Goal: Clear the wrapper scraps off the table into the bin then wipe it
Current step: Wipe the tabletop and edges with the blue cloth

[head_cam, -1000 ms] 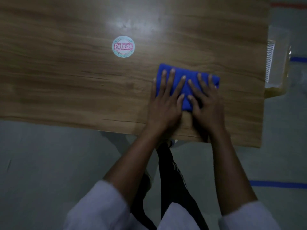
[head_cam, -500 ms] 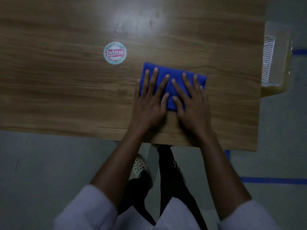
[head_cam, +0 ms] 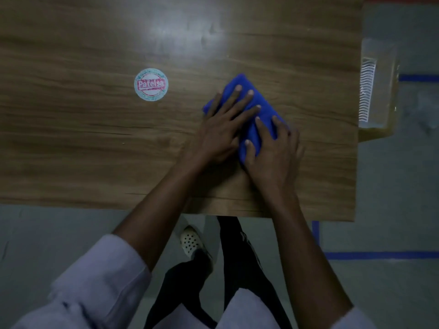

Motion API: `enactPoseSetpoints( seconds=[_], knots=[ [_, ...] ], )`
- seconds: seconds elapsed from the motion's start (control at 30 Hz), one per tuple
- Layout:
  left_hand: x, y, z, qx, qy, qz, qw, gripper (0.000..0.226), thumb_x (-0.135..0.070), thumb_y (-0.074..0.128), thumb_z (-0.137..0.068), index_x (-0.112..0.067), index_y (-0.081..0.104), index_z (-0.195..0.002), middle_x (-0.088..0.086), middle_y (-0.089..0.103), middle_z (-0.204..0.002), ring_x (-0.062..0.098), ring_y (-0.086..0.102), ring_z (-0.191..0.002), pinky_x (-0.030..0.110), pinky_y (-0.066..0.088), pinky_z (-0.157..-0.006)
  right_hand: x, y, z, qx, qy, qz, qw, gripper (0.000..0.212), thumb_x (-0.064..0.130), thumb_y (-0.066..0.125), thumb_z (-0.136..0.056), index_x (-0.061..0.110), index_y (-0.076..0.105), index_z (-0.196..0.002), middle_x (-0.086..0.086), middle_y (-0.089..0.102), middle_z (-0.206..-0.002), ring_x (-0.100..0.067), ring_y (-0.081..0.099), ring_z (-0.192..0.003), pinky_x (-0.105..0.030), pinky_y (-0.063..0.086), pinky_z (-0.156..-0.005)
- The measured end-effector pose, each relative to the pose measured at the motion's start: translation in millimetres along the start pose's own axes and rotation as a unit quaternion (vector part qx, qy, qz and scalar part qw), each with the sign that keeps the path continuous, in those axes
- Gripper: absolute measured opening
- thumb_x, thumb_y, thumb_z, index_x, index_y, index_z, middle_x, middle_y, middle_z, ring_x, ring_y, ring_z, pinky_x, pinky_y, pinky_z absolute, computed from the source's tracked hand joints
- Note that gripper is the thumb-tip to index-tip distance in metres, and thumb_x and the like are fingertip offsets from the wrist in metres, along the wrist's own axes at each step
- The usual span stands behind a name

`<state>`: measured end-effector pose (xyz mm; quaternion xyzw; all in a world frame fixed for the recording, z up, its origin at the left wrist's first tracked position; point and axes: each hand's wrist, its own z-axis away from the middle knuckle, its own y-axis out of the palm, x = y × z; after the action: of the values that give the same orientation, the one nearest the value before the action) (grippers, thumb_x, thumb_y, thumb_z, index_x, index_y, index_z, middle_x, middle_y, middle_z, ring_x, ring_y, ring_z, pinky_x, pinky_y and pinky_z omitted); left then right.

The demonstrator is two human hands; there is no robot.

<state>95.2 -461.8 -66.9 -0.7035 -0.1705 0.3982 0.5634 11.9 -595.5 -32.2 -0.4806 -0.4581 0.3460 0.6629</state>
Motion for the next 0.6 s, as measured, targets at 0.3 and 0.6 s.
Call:
enactPoseSetpoints(
  seconds=[0.3,0.6],
  knots=[
    [15.3,5.3,-72.8,0.010,0.093,-0.052,0.994,0.050,-0.035,0.028,-0.107,-0.018,0.050,-0.149,-0.002,0.035,-0.164,0.022,0.024,-0.155,0.048,0.016,-0.127,13.5,35.4,-10.8,-0.066,0.019,-0.039,0.997,0.061,0.028,0.045,-0.092,0.009,0.047,-0.149,-0.013,0.032,-0.164,-0.035,0.022,-0.154,-0.055,0.021,-0.123],
    [94.3,-26.2,-94.7,-0.071,-0.178,-0.066,0.979,0.056,-0.035,0.018,-0.107,-0.021,0.033,-0.159,-0.002,0.020,-0.170,0.022,0.011,-0.158,0.043,0.004,-0.128,72.9,49.2,-140.4,-0.048,-0.128,-0.173,0.975,0.061,0.012,0.051,-0.077,0.010,0.064,-0.137,-0.013,0.053,-0.150,-0.041,0.036,-0.147,-0.056,0.021,-0.121]
  ],
)
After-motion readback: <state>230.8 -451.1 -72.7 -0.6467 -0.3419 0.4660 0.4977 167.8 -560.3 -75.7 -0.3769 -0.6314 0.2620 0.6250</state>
